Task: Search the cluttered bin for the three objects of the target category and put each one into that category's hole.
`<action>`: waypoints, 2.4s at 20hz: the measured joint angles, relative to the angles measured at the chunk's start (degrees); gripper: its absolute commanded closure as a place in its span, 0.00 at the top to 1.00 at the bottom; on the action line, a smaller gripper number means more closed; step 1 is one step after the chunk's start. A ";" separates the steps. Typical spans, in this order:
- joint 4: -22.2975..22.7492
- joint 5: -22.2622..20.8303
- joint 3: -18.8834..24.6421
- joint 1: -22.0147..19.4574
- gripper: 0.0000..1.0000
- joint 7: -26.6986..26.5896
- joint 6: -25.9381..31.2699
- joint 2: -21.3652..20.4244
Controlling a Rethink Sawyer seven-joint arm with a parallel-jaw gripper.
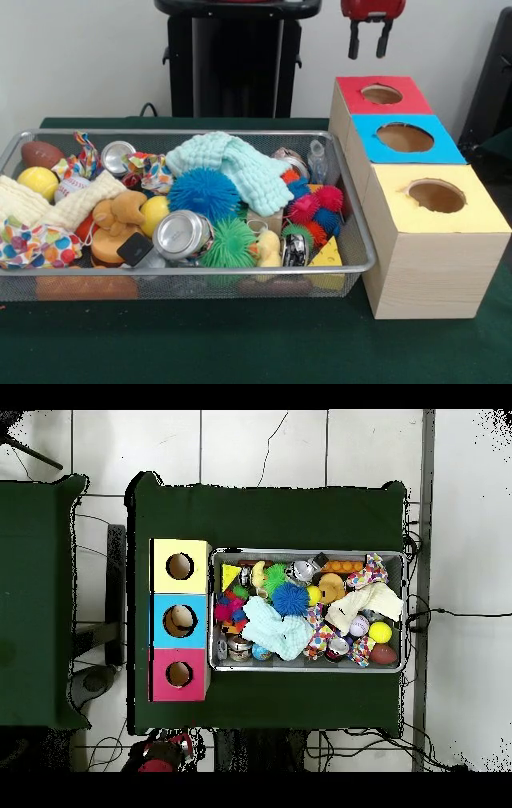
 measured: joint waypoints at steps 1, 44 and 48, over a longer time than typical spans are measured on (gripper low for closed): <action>-0.01 0.02 -0.70 0.75 1.00 0.00 -0.03 0.25; -3.08 -7.84 -1.29 -18.22 1.00 0.00 7.43 4.64; -2.56 -7.83 -1.29 -18.22 1.00 0.00 7.40 4.46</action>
